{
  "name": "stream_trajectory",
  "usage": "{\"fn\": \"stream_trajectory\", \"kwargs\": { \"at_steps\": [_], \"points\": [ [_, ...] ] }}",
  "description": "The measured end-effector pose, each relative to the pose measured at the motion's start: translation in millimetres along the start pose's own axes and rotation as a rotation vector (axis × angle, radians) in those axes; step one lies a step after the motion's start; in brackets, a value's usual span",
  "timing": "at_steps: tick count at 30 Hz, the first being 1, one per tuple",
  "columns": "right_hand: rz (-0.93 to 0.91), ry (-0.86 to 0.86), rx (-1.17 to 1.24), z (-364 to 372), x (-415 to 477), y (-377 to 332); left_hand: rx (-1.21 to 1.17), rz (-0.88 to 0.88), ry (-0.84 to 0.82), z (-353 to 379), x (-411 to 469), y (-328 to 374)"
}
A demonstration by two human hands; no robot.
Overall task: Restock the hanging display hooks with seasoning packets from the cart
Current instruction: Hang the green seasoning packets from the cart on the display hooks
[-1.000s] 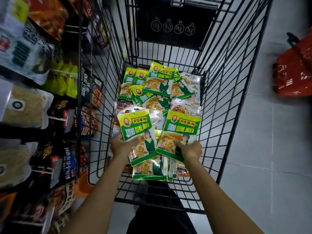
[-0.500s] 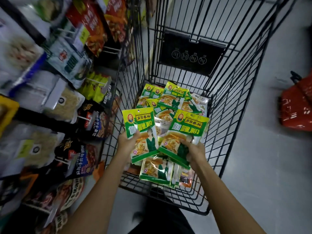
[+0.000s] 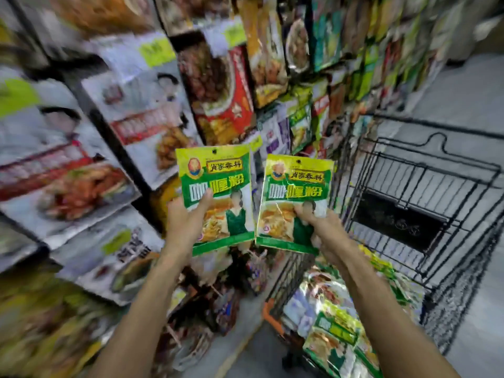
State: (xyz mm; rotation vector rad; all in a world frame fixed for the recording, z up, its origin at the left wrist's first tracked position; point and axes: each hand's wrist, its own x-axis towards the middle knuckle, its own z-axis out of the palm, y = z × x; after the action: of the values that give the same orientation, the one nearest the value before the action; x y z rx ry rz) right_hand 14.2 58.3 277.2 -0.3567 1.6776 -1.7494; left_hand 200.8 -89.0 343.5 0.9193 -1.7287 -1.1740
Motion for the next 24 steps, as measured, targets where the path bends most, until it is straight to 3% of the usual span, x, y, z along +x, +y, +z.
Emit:
{"fn": "stream_trajectory", "kwargs": {
  "at_steps": [7,11,19,24],
  "points": [
    [-0.305,-0.309,-0.056,120,-62,-106,0.025,0.216,0.311,-145,-27,108],
    [-0.422,-0.553,0.031,183,-102,-146,0.051,0.271,0.507,-220,-46,149],
    [-0.499,-0.836,0.041,299,-161,-190,0.084,0.323,0.766,-324,-87,199],
    [-0.455,-0.968,0.042,345,-186,-215,0.078,0.317,0.826,-366,-97,218]
  ]
}}
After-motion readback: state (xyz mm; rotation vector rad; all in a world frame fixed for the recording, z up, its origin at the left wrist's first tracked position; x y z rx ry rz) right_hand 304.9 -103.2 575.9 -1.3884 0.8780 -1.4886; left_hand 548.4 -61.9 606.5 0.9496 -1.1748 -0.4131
